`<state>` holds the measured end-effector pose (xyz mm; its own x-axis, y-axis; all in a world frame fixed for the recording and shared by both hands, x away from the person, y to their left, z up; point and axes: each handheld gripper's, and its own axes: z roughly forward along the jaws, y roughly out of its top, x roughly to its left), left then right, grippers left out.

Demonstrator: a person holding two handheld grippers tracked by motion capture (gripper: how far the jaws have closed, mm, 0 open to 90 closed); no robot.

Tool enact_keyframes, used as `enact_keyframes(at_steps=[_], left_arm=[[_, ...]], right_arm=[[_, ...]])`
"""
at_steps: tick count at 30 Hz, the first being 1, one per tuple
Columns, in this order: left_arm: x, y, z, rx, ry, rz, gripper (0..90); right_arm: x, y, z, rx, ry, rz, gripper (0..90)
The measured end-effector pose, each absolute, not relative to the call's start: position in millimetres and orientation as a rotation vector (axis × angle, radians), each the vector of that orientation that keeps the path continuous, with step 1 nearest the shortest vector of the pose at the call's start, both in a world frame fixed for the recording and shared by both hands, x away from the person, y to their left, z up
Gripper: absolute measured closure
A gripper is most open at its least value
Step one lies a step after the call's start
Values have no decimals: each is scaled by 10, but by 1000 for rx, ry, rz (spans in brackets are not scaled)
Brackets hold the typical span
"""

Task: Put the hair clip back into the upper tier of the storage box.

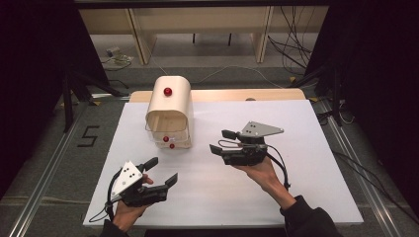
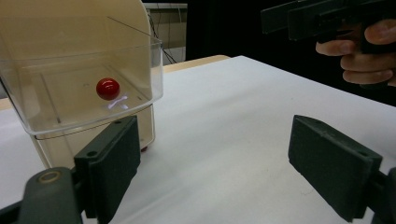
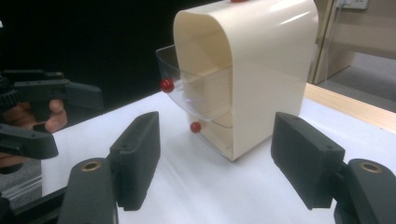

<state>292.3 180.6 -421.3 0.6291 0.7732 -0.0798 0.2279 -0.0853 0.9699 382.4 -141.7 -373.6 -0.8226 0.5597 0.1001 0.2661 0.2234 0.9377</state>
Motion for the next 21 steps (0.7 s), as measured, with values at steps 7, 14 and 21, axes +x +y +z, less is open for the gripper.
enact_keyframes(at_steps=[7,14,21], left_arm=[[2921,1810,-4212,1640,838,556,165],[2922,1811,-4211,1639,837,554,165],[2924,1807,-4213,1638,837,547,165]], right_arm=[[3791,-1484,-3765,782,2218,1657,327],[3742,-1564,-3795,788,2203,1647,311],[3687,-1705,-3843,823,2177,1656,301]])
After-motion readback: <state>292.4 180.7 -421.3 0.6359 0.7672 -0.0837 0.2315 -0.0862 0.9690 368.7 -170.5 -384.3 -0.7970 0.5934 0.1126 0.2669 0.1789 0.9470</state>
